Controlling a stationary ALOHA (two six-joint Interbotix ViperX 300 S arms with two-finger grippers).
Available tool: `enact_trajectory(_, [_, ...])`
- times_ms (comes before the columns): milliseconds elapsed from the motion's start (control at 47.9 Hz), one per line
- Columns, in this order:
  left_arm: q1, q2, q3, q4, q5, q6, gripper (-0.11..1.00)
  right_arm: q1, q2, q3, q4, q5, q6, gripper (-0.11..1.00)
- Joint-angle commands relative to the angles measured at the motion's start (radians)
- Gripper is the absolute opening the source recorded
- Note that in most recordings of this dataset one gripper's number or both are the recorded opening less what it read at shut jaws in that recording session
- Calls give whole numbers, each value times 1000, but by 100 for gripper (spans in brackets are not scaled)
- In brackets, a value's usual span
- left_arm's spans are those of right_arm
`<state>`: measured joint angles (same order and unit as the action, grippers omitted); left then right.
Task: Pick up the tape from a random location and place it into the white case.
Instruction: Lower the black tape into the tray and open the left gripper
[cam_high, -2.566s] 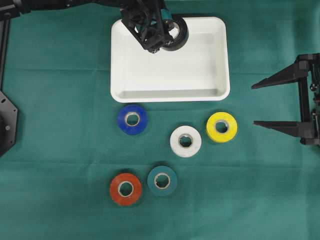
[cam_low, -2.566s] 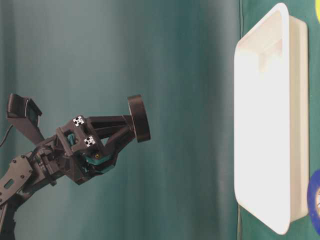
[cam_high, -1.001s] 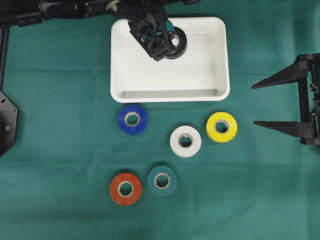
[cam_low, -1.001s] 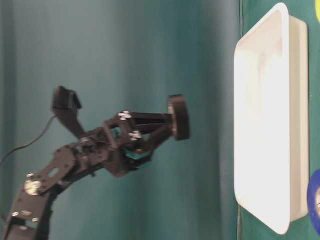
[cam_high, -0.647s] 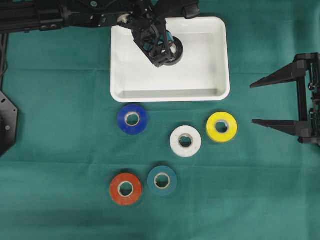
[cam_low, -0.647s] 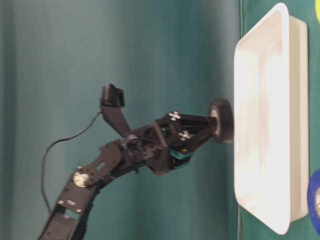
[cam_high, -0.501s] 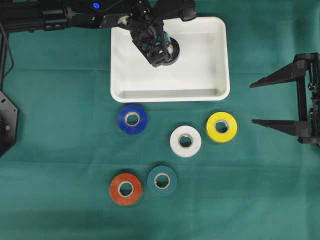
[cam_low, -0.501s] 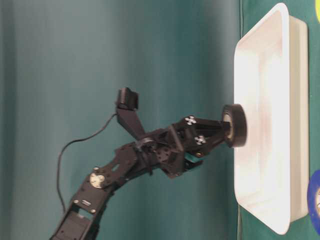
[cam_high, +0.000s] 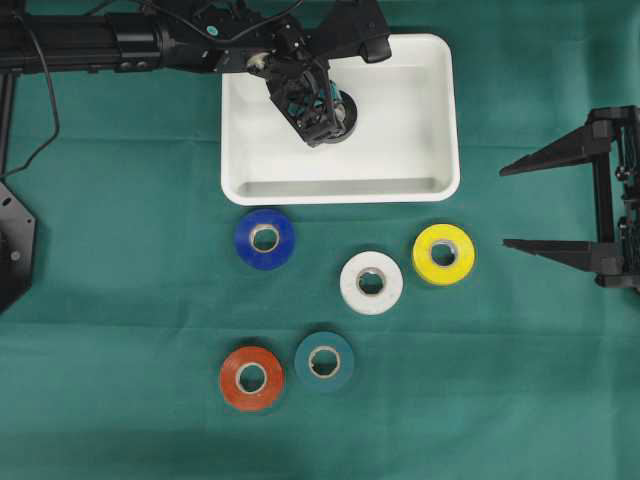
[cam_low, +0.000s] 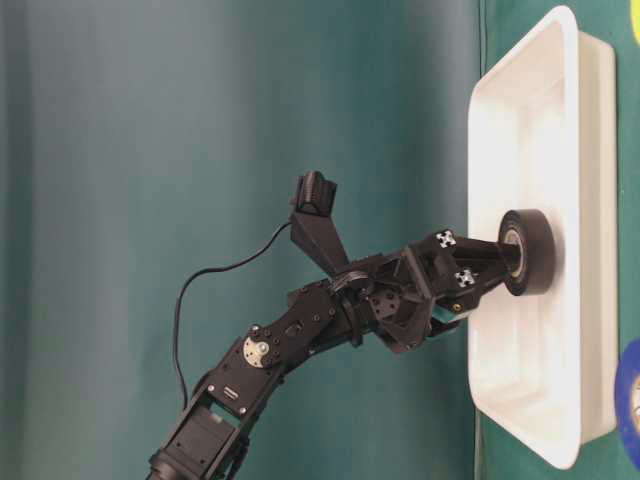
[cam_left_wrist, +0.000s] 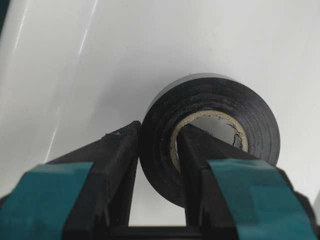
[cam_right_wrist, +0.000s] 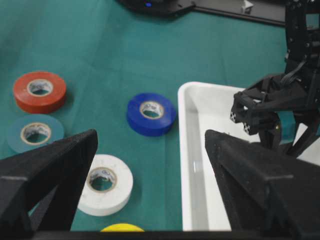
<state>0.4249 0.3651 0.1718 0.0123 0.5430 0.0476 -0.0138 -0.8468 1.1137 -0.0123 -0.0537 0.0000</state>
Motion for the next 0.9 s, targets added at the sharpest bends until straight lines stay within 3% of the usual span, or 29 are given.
enact_trajectory(0, [2,-20,-11,-2,-9,0,18,-3,3,-25,-5,-8,-2,90])
enact_trajectory(271, [-12,-20,-17,0,-9,-3,20,-3,3,-26,-12,-8,-2,90])
enact_trajectory(334, [-14,-18,-17,0,-9,-3,33,-3,3,-26,-12,-8,-2,90])
enact_trajectory(480, [-14,-20,-14,0,-8,-3,78,-3,3,-26,-12,-6,0,90])
enact_trajectory(542, [-14,-20,-12,0,-6,-3,91,-3,3,-26,-12,-8,0,90])
enact_trajectory(688, [-12,-23,-11,0,-3,-3,82,-3,3,-26,-12,-9,0,90])
enact_trajectory(876, [-14,-31,-20,0,21,-3,83,-3,3,-28,-14,-9,3,90])
